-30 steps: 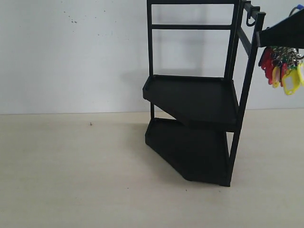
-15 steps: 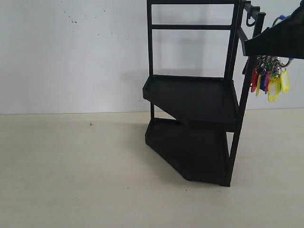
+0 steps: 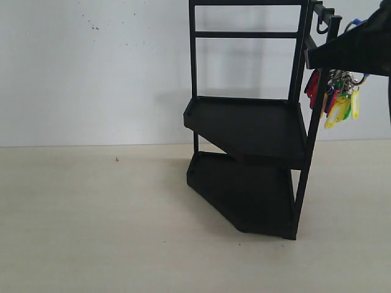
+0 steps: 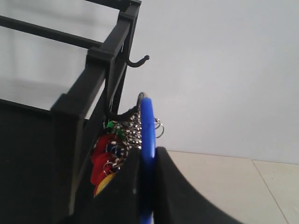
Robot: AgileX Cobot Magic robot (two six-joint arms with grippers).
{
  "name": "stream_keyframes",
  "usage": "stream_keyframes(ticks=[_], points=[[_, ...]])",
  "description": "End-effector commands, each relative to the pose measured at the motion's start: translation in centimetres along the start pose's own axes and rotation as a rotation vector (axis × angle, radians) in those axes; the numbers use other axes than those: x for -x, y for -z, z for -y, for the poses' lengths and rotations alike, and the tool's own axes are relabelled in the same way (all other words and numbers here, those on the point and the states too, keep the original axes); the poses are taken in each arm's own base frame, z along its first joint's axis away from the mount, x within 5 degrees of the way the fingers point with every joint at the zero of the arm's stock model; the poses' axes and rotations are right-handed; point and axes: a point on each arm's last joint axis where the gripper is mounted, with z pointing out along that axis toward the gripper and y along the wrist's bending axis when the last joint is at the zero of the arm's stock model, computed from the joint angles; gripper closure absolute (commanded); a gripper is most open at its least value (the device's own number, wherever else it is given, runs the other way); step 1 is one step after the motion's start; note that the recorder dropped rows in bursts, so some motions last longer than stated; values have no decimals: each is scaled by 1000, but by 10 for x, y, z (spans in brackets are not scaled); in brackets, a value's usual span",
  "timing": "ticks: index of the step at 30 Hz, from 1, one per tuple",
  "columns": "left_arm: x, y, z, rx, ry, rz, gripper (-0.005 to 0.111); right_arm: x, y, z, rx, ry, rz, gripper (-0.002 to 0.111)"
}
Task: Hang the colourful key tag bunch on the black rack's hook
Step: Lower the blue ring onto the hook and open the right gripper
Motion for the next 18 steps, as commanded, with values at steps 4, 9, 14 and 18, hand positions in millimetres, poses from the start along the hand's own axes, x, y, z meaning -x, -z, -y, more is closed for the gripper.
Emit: stream_keyframes(ticks=[4,9,14,18], points=[[0,0,0,1,-8,7,102,2,1,1,7,-1,15,108],[0,0,0,1,-8,7,102,2,1,2,-1,2,15,108],[0,0,0,1,-8,7,102,3,1,-1,27,6,23,73],[0,0,0,1,-8,7,102,2,1,3,-12,9,15,68]])
